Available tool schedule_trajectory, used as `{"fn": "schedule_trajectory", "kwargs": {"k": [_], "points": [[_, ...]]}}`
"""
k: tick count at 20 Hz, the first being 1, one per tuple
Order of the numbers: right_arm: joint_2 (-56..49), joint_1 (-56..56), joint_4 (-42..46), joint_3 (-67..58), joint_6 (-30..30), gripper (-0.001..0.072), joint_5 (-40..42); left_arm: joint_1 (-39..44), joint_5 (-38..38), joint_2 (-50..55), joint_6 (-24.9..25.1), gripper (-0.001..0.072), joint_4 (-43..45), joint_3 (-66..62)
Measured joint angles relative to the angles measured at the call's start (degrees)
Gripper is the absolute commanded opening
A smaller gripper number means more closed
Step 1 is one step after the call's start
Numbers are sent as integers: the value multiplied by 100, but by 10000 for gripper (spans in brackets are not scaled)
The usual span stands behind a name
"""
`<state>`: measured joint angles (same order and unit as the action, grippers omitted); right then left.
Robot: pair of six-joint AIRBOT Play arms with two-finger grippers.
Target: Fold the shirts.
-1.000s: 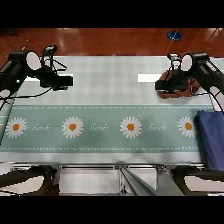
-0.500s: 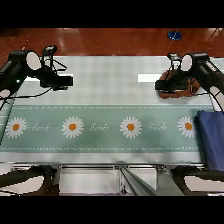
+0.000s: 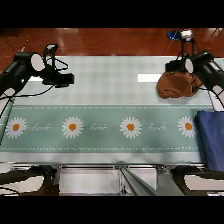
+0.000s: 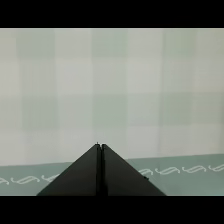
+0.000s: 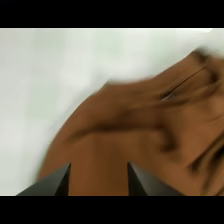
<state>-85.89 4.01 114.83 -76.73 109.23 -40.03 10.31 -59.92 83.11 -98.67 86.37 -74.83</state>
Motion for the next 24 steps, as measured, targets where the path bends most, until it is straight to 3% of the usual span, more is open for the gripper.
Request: {"fn": "schedule_trajectory", "kwargs": {"k": [2, 8, 14, 15, 17, 24], "points": [[-11, -382, 254, 0, 396, 414, 468, -2, 188, 136, 61, 506, 162, 0], [-227, -1285, 339, -2, 765, 413, 835, -111, 647, 343, 273, 507, 774, -20], [-1034, -1622, -726, -2, 393, 402, 496, -350, 608, 378, 245, 507, 925, -35], [-1161, -1633, -916, -2, 299, 366, 385, -369, 490, 372, 229, 507, 920, -35], [-1342, -1657, -1471, -7, -2, 43, 216, -393, 129, 328, 223, 507, 844, -35], [-1027, -1580, -3886, -680, -2061, 23, -1034, -387, -723, -800, 199, 507, -15, 138]]}}
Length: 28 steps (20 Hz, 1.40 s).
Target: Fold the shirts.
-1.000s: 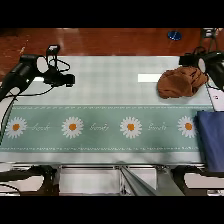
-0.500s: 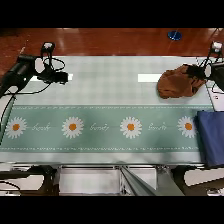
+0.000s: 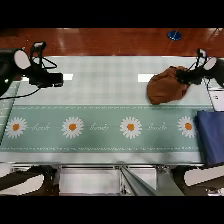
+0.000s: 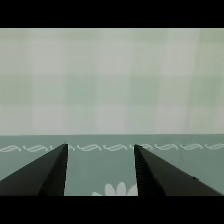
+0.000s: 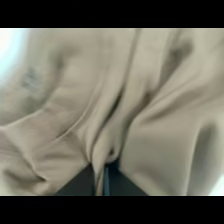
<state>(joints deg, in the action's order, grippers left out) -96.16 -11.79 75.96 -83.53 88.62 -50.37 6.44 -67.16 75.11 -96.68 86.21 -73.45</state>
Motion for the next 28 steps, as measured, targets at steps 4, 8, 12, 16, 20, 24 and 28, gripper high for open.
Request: {"fn": "schedule_trajectory", "kwargs": {"k": [4, 8, 12, 16, 20, 24, 28], "points": [[1021, 256, -546, -726, -623, 23, -221, 258, 107, -1473, -13, 507, -485, 973], [2124, 669, -723, -1309, -955, 23, -299, 520, 219, -2975, -214, 507, -730, 2190], [3084, 1231, -793, -1615, -1143, 23, -409, 302, 269, -4083, -404, 507, -588, 2800], [3585, 1987, -791, -1574, -1213, 23, -1335, 63, 289, -4690, -470, 507, -706, 2977], [3711, 3119, -809, -487, -1054, 23, -1751, -4, 297, -4885, -490, 507, -942, 3029], [3309, 4354, -903, 951, -638, 23, -898, -22, 313, -4937, -496, 506, -1285, 3069], [2205, 5268, -1425, 1478, -444, 410, 61, -22, 280, -4953, -466, 507, -1495, 3331]]}}
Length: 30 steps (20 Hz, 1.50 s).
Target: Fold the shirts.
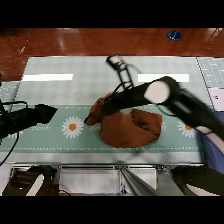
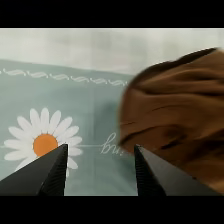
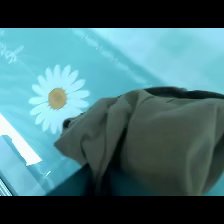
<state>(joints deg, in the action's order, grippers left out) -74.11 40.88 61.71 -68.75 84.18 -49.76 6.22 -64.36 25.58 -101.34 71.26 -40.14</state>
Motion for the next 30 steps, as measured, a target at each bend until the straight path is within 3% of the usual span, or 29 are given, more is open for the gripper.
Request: {"fn": "schedule_trajectory", "kwargs": {"k": [3, 5, 11, 14, 17, 23, 24, 25, 30], "points": [[-505, 109, -269, -92, 48, 408, 190, 0, -140, 0, 22, 506, -57, 286], [-442, -273, -179, -363, 50, 407, -138, 0, -363, 4, 24, 507, -83, 459], [1141, -3152, 1097, -76, 496, 407, -1405, 289, -872, 28, 31, 507, -1191, 1530], [2026, -4732, 1058, 1025, 610, 407, -1606, 859, -361, 269, 44, 507, -1836, 2310], [2573, -5751, 562, 2074, 415, 407, -1637, 1600, 625, 883, 278, 507, -2546, 2686], [2865, -6341, 232, 2920, 149, 407, -1624, 2544, 2114, 2680, 835, 499, -3464, 2444], [2881, -6367, 258, 2968, 131, 407, -1626, 2610, 2251, 2929, 942, 336, -3565, 2306], [2892, -6389, 339, 3034, 131, 407, -1637, 2656, 2358, 3136, 1047, 23, -3578, 2164], [2909, -6417, 282, 3851, 76, 407, -1801, 2660, 2332, 3856, 1742, 18, -3744, 1392]]}}
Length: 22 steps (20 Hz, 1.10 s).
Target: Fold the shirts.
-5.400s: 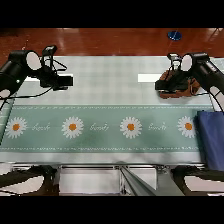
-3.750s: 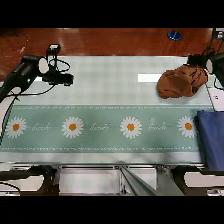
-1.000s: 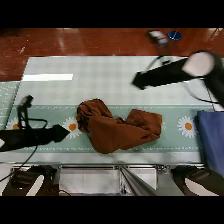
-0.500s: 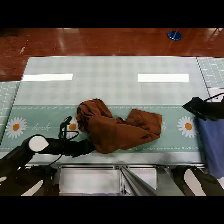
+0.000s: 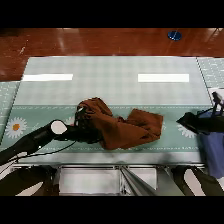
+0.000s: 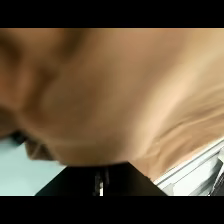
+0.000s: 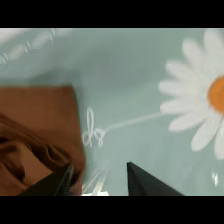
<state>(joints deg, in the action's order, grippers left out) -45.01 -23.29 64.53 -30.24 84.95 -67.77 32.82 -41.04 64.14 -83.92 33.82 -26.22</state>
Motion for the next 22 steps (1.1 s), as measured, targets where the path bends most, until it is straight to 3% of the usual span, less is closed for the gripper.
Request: {"fn": "schedule_trajectory", "kwargs": {"k": [6, 10, 13, 15, 16, 17, 22], "points": [[-435, -4, -669, 750, -385, 406, 321, -350, -398, 173, 407, 18, -22, -407], [-1268, -4, -1663, 831, -1010, 401, 804, -435, -546, 197, 503, 18, -26, -463], [-2026, -4, -2524, 726, -1563, 351, 922, -457, -586, 199, 529, 18, -24, -476], [-2474, 39, -2964, 584, -1888, 216, 984, -461, -590, 203, 535, 18, -24, -479], [-2658, 125, -3101, 487, -2013, 94, 1045, -468, -595, 203, 546, 18, -24, -483], [-2826, 271, -3185, 363, -2142, 23, 1110, -472, -610, 203, 546, 18, -24, -494], [-3141, 1209, -3340, -789, -2426, 23, 890, -1082, -920, 81, 699, 18, -17, -1034]]}}
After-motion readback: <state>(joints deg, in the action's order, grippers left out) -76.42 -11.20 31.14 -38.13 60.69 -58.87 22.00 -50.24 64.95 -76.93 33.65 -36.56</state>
